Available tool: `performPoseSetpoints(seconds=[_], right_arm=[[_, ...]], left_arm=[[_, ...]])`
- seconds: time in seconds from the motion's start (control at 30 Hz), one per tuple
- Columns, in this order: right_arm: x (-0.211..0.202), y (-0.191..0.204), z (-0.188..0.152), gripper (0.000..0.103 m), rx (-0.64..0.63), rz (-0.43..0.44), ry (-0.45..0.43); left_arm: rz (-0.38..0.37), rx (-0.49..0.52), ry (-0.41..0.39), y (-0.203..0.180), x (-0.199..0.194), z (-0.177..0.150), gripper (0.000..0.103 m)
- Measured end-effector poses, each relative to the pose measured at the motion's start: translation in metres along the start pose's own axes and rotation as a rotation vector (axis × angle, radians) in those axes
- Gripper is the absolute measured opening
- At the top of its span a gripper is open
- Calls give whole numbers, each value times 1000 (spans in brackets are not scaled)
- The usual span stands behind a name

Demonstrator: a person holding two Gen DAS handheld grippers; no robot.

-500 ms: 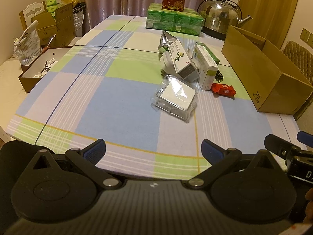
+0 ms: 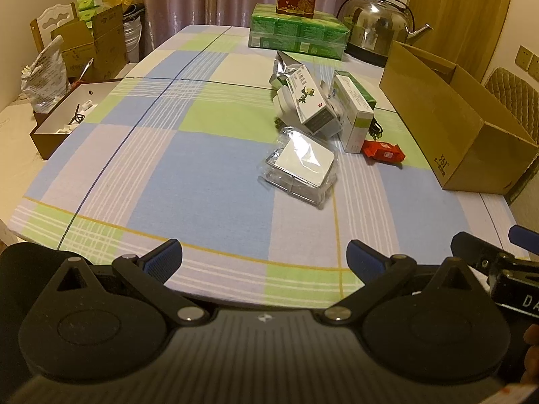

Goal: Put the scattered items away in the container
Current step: 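Move both tools toward the scattered items on the table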

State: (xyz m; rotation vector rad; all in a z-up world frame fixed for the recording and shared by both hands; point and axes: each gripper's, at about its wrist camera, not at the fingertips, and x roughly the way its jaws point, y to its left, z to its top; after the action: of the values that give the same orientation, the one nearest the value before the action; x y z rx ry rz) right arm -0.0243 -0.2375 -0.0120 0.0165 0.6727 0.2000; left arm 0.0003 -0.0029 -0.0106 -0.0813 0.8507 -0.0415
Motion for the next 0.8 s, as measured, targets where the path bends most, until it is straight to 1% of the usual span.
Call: performPoseSetpoints(seconds=[0.6, 0.8], right_arm=[[2, -2, -2, 101, 7, 2, 8], [2, -3, -2, 101, 2, 9, 14]], left_arm=[[-46, 10, -2, -2, 0, 4, 102], [-60, 15, -13, 0, -1, 6, 102]])
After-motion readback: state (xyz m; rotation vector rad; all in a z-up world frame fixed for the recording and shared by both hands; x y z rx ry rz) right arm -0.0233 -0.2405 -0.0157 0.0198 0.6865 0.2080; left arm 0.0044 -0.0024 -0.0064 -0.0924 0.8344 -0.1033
